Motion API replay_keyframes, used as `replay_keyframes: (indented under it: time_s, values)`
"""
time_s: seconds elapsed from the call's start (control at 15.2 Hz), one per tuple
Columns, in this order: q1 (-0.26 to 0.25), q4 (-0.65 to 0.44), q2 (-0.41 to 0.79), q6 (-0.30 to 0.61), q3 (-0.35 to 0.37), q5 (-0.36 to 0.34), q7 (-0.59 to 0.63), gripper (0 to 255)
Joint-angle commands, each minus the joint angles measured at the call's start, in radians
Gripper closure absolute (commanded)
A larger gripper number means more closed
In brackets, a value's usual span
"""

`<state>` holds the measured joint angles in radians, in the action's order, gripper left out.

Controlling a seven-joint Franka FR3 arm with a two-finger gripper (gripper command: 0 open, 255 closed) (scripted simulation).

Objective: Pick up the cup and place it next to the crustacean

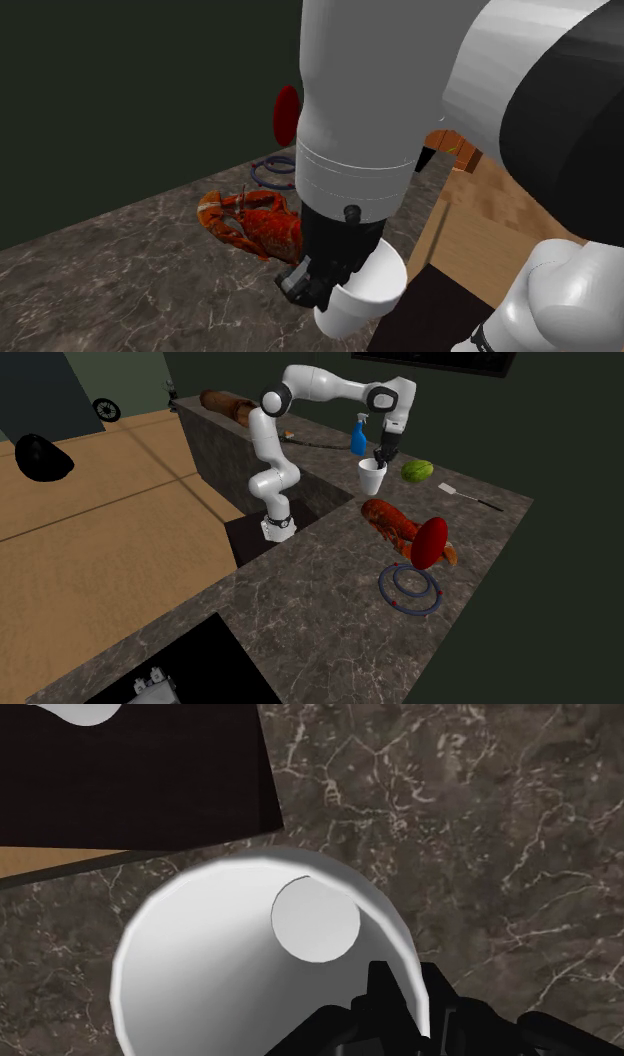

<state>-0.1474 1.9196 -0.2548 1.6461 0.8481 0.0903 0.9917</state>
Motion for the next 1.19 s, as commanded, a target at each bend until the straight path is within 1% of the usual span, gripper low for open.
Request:
replay_keyframes:
  time_s: [0.0,0.33,0.86,0.92,1.12]
  values:
    - [-0.001,0.026,0.001,0.027,0.003,0.000,0.002,255]
    - [-0.003,0.089,0.005,0.094,0.013,0.001,0.008,255]
    - [-0.003,0.093,0.005,0.097,0.013,0.001,0.008,255]
    - [-0.003,0.093,0.005,0.097,0.013,0.001,0.008,0]
    - [-0.003,0.093,0.005,0.097,0.013,0.001,0.008,0]
